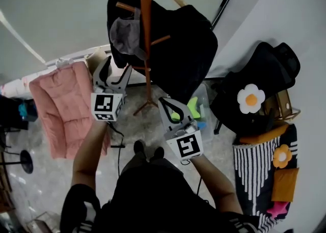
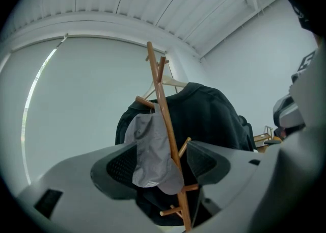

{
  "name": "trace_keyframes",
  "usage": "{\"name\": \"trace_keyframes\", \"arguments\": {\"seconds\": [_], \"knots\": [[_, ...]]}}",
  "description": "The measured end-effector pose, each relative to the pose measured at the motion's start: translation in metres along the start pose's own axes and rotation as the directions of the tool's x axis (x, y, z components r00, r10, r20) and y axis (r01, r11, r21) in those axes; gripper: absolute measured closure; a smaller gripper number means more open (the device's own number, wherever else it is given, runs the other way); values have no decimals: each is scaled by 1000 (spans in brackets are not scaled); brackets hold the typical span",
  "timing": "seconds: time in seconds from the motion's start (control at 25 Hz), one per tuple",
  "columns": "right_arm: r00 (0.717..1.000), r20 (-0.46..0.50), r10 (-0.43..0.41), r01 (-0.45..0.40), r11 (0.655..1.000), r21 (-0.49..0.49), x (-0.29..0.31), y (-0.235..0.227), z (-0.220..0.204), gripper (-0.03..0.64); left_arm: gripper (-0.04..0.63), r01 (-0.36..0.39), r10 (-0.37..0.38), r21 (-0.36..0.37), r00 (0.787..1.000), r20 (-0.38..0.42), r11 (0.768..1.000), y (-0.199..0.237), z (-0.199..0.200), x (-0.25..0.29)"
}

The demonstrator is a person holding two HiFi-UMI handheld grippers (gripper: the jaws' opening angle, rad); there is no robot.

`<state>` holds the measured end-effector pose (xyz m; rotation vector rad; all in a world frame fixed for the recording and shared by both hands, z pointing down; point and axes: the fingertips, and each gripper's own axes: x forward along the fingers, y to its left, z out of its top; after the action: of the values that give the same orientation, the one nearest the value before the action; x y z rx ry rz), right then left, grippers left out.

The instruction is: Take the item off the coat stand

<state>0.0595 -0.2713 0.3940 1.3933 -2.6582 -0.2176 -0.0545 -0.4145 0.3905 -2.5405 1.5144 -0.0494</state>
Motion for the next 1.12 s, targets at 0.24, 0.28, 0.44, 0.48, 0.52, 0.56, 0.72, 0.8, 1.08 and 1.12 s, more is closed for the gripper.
{"name": "trace_keyframes", "arguments": {"seconds": [0.24, 0.28, 0.44, 0.48, 0.52, 0.56, 0.72, 0.8, 1.08, 1.12], "knots": [[999, -13, -34, 34, 999, 23, 20, -3, 3, 598, 293, 28, -28, 9, 1000, 5, 1000, 38, 1, 33], [999, -12, -37, 37, 999, 26, 23, -3, 4, 598, 293, 28, -28, 9, 1000, 2, 1000, 45, 0, 38], [999, -24, -44, 44, 998, 37, 31, -5, 1, 598, 293, 45, -44, 16, 999, -14, 999, 65, -8, 60], [999, -30, -43, 44, 998, 35, 33, -6, 0, 598, 293, 50, -50, 19, 999, -13, 999, 68, -8, 66], [999, -32, -42, 43, 999, 32, 35, -6, -1, 598, 293, 55, -55, 21, 998, -12, 998, 72, -8, 71], [999, -31, -40, 41, 999, 31, 37, -5, -1, 598, 293, 62, -62, 21, 998, -12, 998, 75, -9, 76], [999, -25, -33, 34, 998, 43, 45, -3, 0, 598, 293, 109, -109, 2, 994, -27, 994, 81, -15, 93], [999, -22, -34, 35, 998, 51, 48, -3, 1, 598, 293, 135, -134, 6, 990, -41, 991, 80, -19, 99], [999, -22, -31, 32, 998, 55, 51, -4, -2, 598, 384, 168, -167, 24, 985, -51, 985, 82, -23, 112], [999, -24, -31, 32, 998, 54, 51, -4, -3, 598, 394, 168, -166, 25, 985, -53, 985, 83, -24, 113]]}}
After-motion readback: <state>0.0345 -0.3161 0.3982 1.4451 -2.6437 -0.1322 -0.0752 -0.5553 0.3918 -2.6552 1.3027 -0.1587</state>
